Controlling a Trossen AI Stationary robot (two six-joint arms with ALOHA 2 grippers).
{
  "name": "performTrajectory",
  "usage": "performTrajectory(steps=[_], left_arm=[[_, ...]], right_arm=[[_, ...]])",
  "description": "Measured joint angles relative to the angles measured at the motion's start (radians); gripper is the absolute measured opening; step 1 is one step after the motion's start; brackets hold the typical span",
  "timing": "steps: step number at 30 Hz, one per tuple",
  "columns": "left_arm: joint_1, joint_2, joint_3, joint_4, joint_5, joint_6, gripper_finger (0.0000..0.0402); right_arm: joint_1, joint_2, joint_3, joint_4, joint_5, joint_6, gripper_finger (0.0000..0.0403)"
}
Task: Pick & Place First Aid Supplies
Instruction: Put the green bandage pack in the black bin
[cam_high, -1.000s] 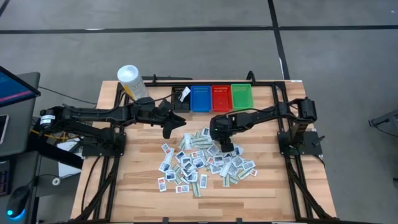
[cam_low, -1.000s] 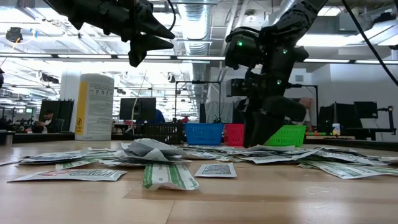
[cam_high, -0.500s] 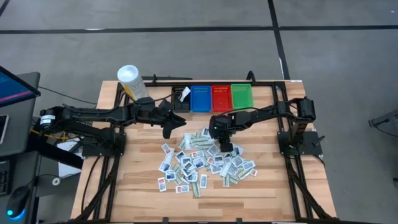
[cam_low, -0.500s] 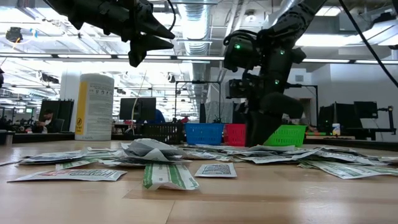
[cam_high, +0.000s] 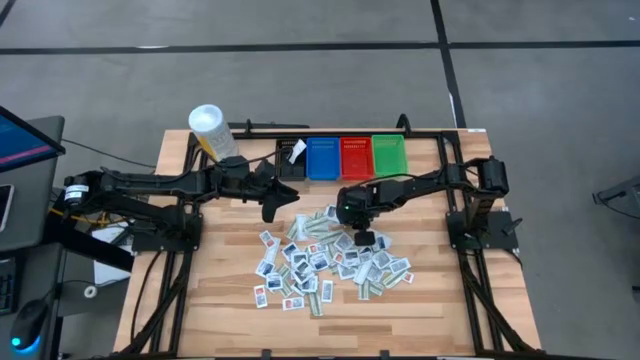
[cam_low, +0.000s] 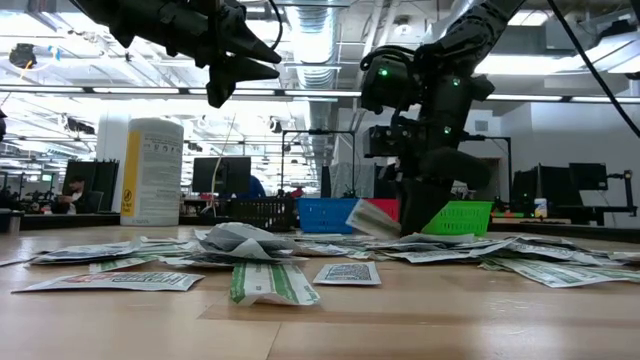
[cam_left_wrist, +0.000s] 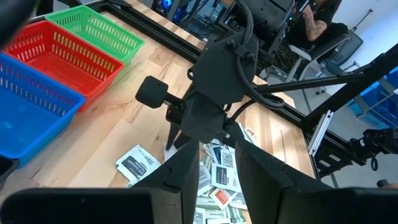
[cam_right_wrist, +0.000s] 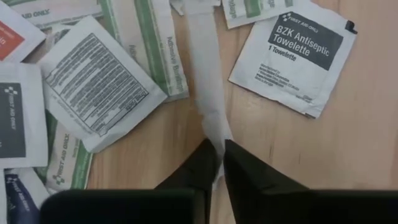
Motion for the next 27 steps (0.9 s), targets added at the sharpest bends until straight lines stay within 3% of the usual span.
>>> performTrajectory(steps=[15, 27], left_arm=[[0.0, 0.0, 0.0, 0.004, -0.015, 0.001, 0.0104], [0.001, 0.0, 0.0, 0.123, -0.04, 0.091, 0.0104]], right_arm=[[0.005, -0.245, -0.003, -0.018, 0.004, 0.099, 0.0002], [0.004, -0.384, 0.0, 0.33, -0.003, 0.272, 0.0004]])
